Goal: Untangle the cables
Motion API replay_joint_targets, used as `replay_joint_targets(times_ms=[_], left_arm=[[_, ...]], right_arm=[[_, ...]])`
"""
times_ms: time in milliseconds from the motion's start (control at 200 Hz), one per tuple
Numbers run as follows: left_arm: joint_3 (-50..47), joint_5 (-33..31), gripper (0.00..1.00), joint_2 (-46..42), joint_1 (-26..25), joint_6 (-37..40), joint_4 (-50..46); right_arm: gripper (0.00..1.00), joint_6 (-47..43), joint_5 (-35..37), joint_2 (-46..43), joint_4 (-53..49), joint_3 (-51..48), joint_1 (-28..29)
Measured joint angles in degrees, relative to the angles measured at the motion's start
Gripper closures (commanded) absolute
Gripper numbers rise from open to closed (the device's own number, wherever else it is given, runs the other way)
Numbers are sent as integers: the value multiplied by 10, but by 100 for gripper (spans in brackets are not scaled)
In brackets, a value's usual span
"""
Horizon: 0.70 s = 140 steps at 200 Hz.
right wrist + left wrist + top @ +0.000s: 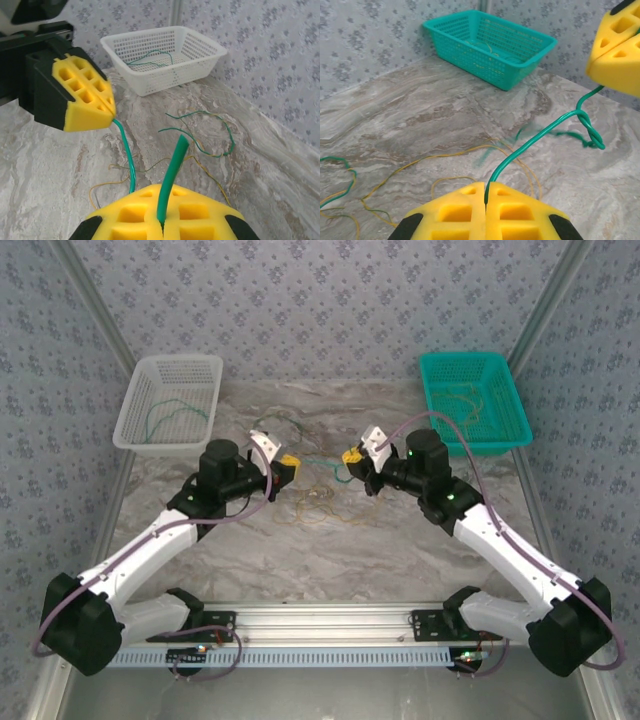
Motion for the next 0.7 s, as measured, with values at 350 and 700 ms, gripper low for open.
replay_joint_targets(times_ms=[350, 700], left_arm=[[-47, -134, 100, -44, 44, -54, 30], [-86, -203, 100, -97, 107, -102, 35]], right_arm=[[100, 112, 12, -33, 24, -21, -71], [100, 156, 53, -75, 25, -37, -107]])
